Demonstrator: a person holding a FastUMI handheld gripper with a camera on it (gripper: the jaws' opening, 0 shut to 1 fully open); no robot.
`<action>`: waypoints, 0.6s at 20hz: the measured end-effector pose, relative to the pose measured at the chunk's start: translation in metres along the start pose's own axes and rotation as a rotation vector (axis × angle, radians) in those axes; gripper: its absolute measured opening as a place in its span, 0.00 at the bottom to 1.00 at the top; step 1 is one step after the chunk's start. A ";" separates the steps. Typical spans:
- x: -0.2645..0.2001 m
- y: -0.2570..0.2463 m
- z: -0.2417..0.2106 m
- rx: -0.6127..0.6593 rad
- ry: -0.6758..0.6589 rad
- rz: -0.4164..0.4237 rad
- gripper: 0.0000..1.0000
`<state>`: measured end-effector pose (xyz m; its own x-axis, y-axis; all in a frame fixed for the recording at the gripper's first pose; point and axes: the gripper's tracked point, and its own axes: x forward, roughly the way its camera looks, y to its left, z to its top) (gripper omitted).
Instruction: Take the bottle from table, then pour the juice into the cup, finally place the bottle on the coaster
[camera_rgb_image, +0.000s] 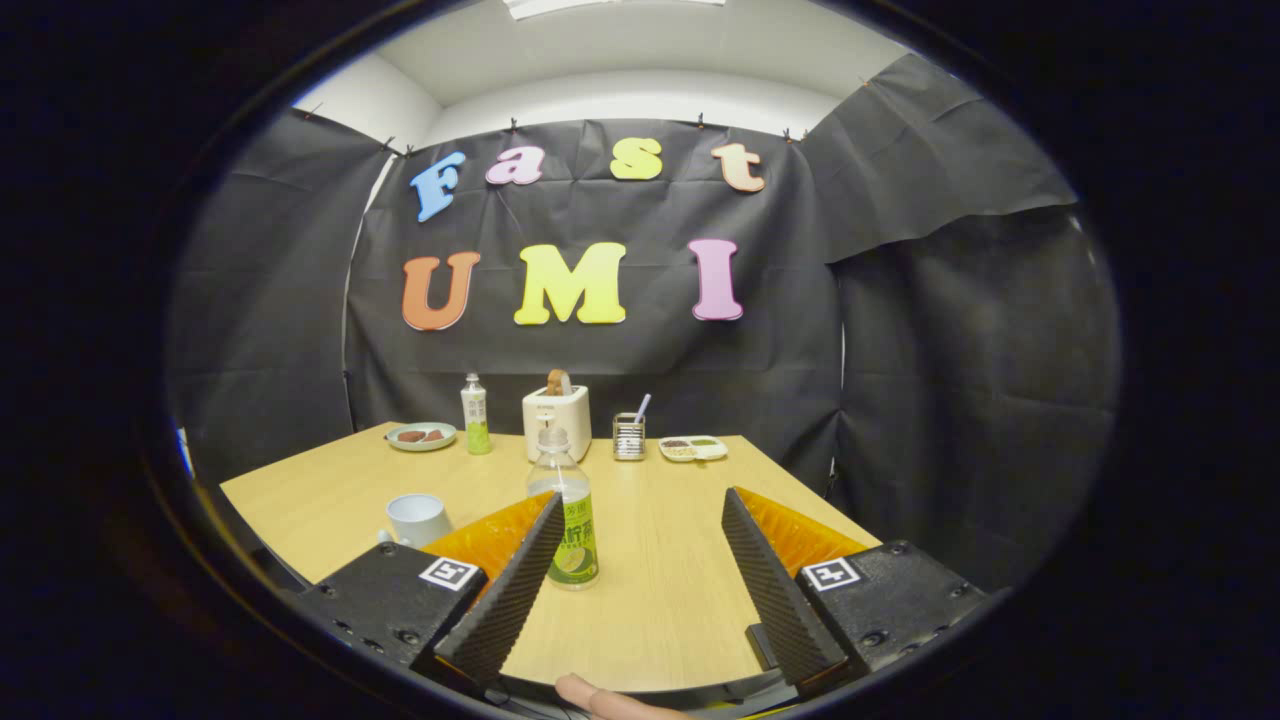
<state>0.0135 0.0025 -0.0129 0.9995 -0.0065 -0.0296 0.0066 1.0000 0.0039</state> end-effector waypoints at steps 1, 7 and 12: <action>0.002 0.002 0.000 -0.003 0.000 0.005 1.00; 0.019 0.013 -0.014 0.005 0.006 0.037 1.00; 0.050 0.020 -0.038 -0.002 0.031 0.048 1.00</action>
<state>0.0628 0.0219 -0.0520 0.9973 0.0418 -0.0605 -0.0417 0.9991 0.0041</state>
